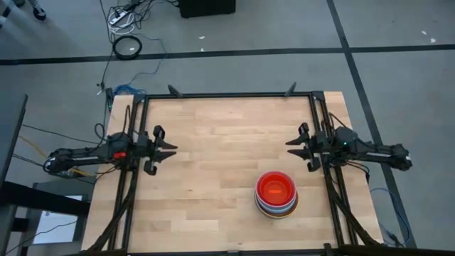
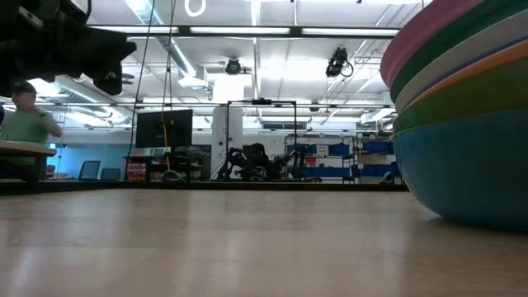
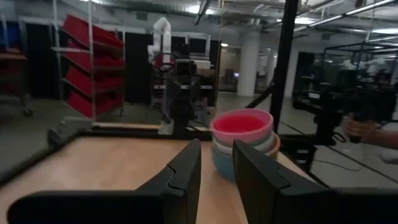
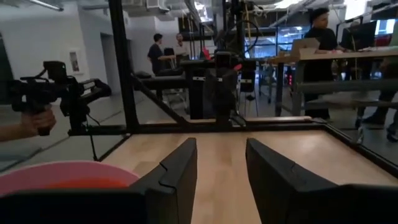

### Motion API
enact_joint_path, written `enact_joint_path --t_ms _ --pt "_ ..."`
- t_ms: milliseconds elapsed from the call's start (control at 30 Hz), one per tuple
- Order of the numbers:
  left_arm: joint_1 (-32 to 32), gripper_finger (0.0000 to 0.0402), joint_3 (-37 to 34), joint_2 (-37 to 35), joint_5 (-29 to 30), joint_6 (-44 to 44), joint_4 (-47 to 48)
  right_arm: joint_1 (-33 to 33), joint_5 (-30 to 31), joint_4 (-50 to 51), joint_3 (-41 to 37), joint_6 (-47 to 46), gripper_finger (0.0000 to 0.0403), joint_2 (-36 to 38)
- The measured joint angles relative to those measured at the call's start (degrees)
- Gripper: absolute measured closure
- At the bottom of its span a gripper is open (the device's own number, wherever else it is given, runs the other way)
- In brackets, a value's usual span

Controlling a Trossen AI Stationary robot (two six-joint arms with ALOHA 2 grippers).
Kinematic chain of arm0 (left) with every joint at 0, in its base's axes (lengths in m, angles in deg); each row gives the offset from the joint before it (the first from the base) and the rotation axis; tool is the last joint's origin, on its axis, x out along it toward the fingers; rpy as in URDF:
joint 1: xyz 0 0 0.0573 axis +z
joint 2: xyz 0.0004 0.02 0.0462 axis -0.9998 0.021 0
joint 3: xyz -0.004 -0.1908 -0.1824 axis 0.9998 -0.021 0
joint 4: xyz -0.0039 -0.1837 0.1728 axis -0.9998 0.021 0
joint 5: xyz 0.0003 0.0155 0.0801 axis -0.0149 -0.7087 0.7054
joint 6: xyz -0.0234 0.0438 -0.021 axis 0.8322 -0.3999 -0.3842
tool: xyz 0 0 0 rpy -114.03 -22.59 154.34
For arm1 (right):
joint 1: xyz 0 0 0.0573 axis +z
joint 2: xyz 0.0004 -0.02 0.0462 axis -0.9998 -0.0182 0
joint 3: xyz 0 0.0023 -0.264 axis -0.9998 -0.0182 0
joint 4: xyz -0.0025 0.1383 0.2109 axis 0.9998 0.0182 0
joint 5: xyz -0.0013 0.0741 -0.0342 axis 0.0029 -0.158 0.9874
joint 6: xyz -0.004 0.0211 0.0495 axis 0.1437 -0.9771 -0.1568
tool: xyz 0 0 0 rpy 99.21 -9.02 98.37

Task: Nest bowls inside each other
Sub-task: Return to Home Position

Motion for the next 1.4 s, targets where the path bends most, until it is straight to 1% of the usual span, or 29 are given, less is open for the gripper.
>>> enact_joint_path --t_ms 133,200,333,433,700,1400 --pt "-1.21 0.03 0.0 -0.09 0.51 0.44 3.49 0.0 0.12 -1.12 -1.96 0.95 0.0275 -0.04" --pt "-1.65 0.03 -0.02 -0.09 0.75 -0.14 4.72 0.0 0.31 1.29 -1.94 1.94 0.0275 -0.09" --pt "-2.69 0.03 -0.02 0.0 -0.85 -1.72 9.84 0.0 0.89 3.59 -1.94 3.41 0.0275 -0.13" --pt "-2.7 0.03 -0.02 -0.09 -0.85 -1.72 9.48 0.0 2.28 3.83 -1.94 3.17 0.0275 -0.17" --pt "-2.68 0.03 -0.04 -0.03 -0.44 -1.53 8.72 0.0 2.07 3.57 -1.94 1.42 0.0275 -0.22" --pt "-2.68 0.03 -0.04 -0.03 -0.42 -1.48 7.95 0.0 1.91 3.19 -1.96 1.5 0.0275 -0.22"
